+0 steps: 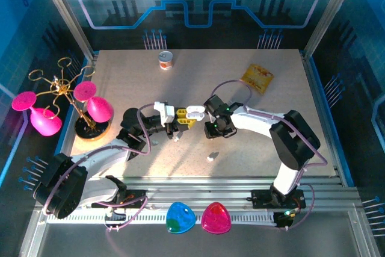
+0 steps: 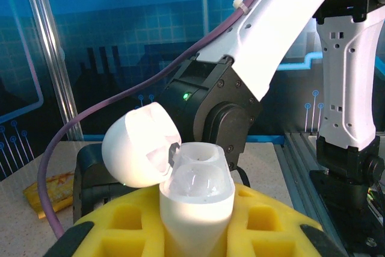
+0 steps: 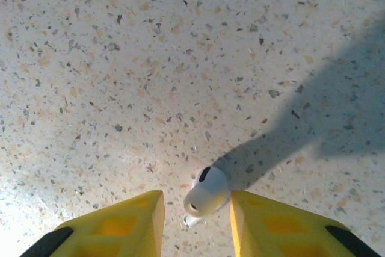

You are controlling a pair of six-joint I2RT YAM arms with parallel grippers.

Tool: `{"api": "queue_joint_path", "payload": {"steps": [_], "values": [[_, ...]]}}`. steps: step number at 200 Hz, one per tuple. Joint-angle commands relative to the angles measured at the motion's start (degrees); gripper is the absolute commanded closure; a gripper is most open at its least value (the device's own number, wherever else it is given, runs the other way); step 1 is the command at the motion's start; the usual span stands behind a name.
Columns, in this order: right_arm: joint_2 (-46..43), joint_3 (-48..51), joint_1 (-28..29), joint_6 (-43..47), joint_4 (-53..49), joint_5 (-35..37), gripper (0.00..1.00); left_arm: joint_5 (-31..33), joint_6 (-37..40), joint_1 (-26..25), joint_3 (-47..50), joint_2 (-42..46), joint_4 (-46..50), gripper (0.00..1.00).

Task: Insert wireless bluetooth earbuds into charging case

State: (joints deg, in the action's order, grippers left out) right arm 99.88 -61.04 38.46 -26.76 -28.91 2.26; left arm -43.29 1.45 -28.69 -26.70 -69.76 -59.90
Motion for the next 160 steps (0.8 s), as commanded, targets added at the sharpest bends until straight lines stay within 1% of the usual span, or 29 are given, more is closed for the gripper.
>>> {"api": "queue_joint_path", "payload": {"steps": [1, 32, 52, 85, 129, 160], "values": [[-1.02, -0.48, 0.85, -0.65, -1.88, 2.41, 0.68, -0.08, -0.05, -0.4, 0.24, -0.29, -2.77, 1.0], [1.99, -3.75, 1.23, -1.14, -4.33, 5.23, 0.67, -0.08, -0.08, -0.34, 0.2, -0.11, -2.77, 1.0], [3.59, -5.28, 1.7, -1.11, -5.71, 6.54, 0.69, -0.08, -0.05, -0.38, 0.39, 0.36, -2.26, 1.0], [5.26, -5.67, 1.92, -1.12, -5.55, 5.81, 0.75, 0.05, 0.45, -0.39, 0.57, 0.74, -1.72, 1.0], [5.94, -5.94, 1.89, -0.79, -5.99, 4.8, 0.76, 0.11, 0.57, -0.36, 0.51, 0.82, -1.8, 1.0], [5.55, -5.61, 1.97, -0.15, -6.05, 4.79, 0.82, 0.14, 0.57, -0.38, 0.48, 0.82, -1.8, 1.0]]}}
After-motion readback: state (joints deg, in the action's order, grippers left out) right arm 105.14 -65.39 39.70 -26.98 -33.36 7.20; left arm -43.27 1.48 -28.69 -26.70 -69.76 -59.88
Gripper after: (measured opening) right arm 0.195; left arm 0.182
